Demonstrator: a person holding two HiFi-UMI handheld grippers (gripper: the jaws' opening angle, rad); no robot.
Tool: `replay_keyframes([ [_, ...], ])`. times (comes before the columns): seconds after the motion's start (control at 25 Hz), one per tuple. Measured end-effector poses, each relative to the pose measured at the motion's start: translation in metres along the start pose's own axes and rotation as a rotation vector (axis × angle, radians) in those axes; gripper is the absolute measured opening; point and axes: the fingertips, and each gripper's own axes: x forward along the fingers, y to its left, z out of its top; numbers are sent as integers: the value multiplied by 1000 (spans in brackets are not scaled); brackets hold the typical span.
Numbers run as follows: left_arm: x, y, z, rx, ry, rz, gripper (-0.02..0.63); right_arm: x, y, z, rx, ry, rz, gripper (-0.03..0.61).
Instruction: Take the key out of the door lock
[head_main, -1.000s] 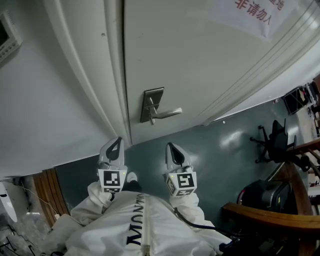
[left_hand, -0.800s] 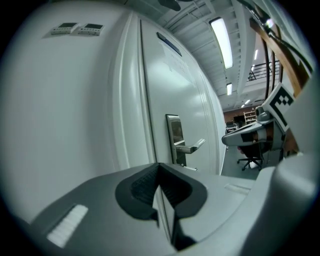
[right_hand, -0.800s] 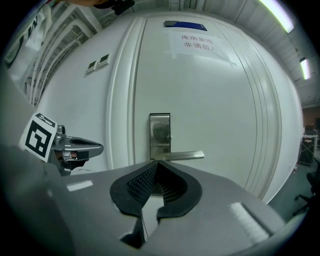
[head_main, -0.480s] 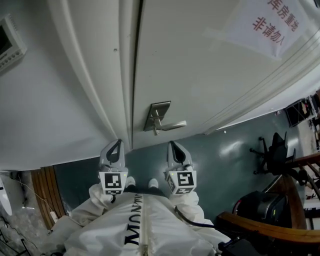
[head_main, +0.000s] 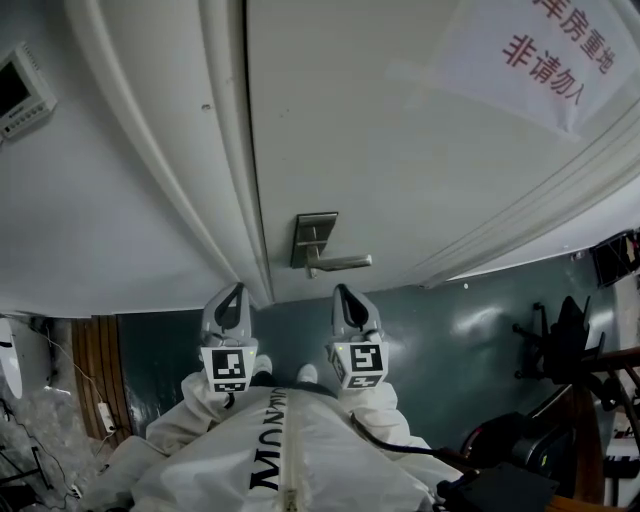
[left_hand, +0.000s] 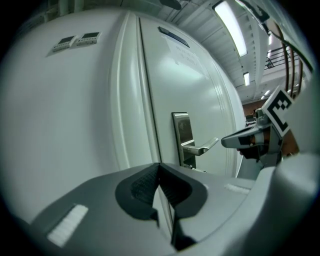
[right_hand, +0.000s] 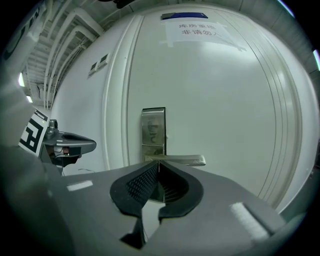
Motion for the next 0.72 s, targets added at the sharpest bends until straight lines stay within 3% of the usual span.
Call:
replay_keyframes([
  [0.52, -4, -7, -1, 18, 31, 47, 0, 13, -6, -20, 99, 23, 78, 108],
  [0.72, -4, -5, -3, 23, 42, 56, 0, 22, -6, -31, 239, 34, 111, 160],
])
